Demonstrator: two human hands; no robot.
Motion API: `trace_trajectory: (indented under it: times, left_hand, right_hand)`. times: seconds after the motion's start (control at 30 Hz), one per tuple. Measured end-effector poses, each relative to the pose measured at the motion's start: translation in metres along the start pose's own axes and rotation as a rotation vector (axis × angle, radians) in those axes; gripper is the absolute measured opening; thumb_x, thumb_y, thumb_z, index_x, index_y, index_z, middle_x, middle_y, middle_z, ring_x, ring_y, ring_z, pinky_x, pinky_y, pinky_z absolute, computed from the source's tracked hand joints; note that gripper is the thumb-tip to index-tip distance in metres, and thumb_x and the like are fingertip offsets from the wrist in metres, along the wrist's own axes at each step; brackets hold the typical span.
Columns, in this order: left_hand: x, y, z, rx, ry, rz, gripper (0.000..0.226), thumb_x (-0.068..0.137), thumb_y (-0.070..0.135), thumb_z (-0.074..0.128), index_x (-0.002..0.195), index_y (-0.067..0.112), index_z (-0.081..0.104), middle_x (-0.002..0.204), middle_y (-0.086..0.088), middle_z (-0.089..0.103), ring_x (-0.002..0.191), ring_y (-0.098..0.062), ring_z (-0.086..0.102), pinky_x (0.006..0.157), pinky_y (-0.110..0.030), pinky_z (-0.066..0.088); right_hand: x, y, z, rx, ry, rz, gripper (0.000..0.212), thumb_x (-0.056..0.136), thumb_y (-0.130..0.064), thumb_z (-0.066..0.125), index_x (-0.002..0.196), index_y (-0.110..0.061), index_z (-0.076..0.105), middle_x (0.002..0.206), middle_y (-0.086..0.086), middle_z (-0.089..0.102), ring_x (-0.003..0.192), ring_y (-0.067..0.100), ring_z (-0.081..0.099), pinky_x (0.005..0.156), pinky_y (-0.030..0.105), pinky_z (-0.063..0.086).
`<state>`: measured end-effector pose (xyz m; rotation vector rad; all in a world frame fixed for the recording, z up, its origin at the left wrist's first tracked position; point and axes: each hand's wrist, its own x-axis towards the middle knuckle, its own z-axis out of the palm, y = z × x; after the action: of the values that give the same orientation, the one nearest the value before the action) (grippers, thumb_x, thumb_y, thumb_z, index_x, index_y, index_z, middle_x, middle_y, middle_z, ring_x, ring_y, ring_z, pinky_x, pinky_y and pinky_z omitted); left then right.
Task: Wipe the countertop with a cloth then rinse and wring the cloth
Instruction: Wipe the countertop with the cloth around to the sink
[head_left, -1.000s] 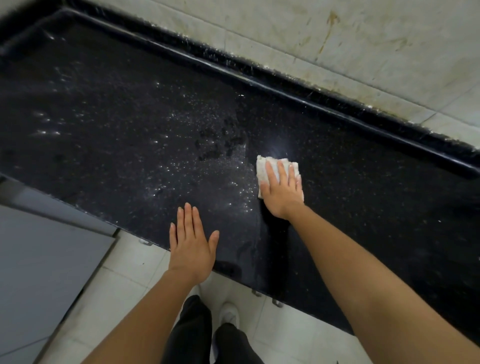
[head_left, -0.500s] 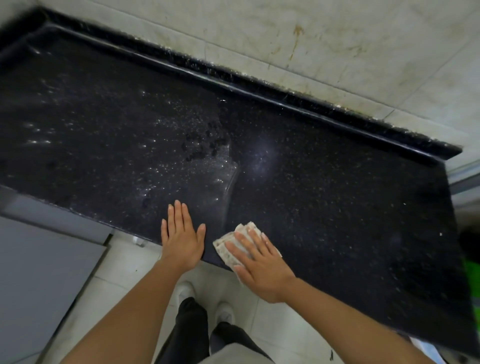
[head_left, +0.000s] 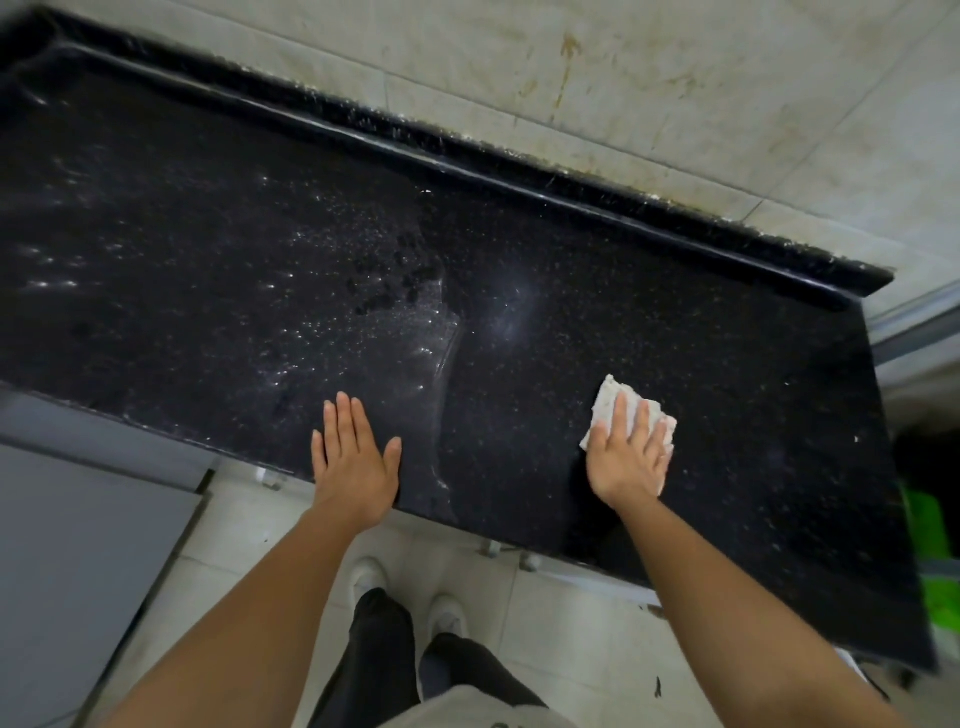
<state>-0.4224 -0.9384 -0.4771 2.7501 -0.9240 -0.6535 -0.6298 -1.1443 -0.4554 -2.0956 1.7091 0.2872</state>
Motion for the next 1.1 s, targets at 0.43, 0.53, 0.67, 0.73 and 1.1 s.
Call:
trace_trajectory:
  times: [0.43,0.53,0.67,0.73,1.1]
  left_hand:
    - [0.003,-0.002,0.0,-0.048,0.018,0.001,0.069,0.1,0.044,0.019,0.148,0.008,-0.014,0.157,-0.006,-0.021,0.143,-0.018,-0.024,0.115,-0.038,-0.014]
    - [0.002,-0.003,0.001,-0.062,0.033,0.013,0.069,0.1,0.044,0.02,0.149,0.008,-0.012,0.157,-0.006,-0.019,0.143,-0.019,-0.022,0.115,-0.037,-0.013]
    - [0.0,-0.004,-0.001,-0.053,0.038,0.027,0.068,0.1,0.044,0.019,0.149,0.007,-0.012,0.157,-0.007,-0.018,0.143,-0.019,-0.021,0.115,-0.036,-0.013]
    - [0.0,-0.004,0.0,-0.044,0.039,0.029,0.068,0.1,0.043,0.019,0.149,0.007,-0.012,0.157,-0.007,-0.018,0.143,-0.019,-0.022,0.115,-0.036,-0.013]
    - [0.0,-0.005,-0.006,-0.049,0.067,0.048,0.07,0.1,0.045,0.025,0.15,0.007,-0.005,0.159,-0.01,-0.008,0.146,-0.023,-0.012,0.118,-0.038,-0.006]
  right_hand:
    - [-0.091,-0.072,0.06,-0.323,-0.185,-0.809,0.062,0.089,-0.054,-0.013,0.147,-0.034,-0.023,0.151,-0.006,-0.034,0.138,0.022,-0.037,0.116,0.043,-0.02]
    - [-0.085,-0.037,0.049,-0.45,-0.153,-0.941,0.058,0.093,-0.051,-0.009,0.147,-0.036,-0.022,0.157,-0.006,-0.024,0.143,0.022,-0.029,0.116,0.04,-0.019]
    - [-0.069,0.025,0.027,-0.59,-0.127,-0.902,0.055,0.101,-0.05,0.002,0.153,-0.034,-0.006,0.161,-0.001,0.0,0.148,0.031,-0.001,0.115,0.041,-0.002]
    - [-0.065,0.047,0.019,-0.531,-0.128,-0.869,0.054,0.096,-0.055,-0.007,0.145,-0.042,-0.024,0.158,-0.008,-0.021,0.145,0.023,-0.024,0.115,0.036,-0.016]
    - [-0.072,-0.03,0.046,-0.419,-0.148,-0.898,0.063,0.087,-0.057,-0.018,0.145,-0.034,-0.027,0.152,-0.004,-0.032,0.138,0.02,-0.037,0.114,0.04,-0.022]
